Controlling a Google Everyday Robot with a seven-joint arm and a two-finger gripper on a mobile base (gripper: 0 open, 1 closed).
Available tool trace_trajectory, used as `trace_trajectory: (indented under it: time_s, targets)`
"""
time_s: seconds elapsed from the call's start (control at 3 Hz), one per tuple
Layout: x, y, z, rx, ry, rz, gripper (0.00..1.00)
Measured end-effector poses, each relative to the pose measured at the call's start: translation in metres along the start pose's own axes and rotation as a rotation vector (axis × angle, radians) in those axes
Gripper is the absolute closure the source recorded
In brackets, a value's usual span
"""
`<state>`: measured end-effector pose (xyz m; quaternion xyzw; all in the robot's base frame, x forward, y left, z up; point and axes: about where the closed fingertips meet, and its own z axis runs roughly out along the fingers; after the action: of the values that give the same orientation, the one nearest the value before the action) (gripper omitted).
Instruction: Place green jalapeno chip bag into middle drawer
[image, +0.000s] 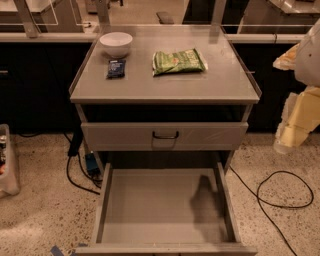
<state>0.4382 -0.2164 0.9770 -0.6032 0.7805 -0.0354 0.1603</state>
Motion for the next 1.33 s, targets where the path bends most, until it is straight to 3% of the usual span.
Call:
trace_trajectory:
  time_s: [0.33,0.67,1.0,1.33]
  targets:
    - [0.0,0.0,0.0,0.001,0.0,0.0,0.0]
    - [-0.012,-0.027,0.007,0.04,-0.014,-0.024,0.0]
    - [-0.034,-0.065,0.028,0.061,-0.022,-0.085,0.0]
    - [-0.048,-0.087,0.043,0.078,-0.016,-0.131,0.0]
